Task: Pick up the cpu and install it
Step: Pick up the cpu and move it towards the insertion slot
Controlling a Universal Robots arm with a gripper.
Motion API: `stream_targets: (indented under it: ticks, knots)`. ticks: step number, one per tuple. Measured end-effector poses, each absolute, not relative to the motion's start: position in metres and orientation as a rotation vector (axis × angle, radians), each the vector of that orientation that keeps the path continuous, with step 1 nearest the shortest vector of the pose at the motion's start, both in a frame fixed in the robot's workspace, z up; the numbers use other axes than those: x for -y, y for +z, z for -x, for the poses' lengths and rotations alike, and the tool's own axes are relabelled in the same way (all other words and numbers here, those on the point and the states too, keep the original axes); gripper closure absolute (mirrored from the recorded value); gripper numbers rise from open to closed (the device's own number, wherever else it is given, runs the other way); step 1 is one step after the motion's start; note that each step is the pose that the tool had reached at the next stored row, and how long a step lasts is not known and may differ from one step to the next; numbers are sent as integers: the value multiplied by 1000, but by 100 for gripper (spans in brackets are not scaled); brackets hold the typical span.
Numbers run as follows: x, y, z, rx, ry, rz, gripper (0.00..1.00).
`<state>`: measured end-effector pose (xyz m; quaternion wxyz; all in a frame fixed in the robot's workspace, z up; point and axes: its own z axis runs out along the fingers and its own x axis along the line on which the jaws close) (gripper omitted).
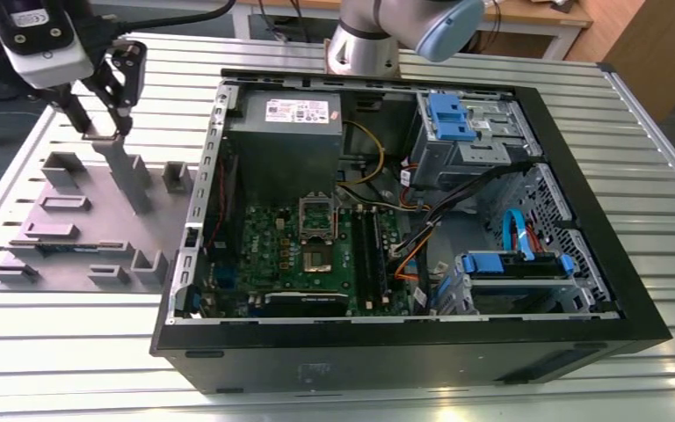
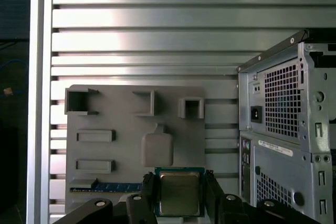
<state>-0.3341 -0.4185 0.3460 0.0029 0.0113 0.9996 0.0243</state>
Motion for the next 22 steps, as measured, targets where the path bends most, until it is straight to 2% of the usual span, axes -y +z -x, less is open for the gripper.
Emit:
stream_targets:
  ticks: [22]
  knots:
    - [418, 348, 323, -3135, 76, -35, 53]
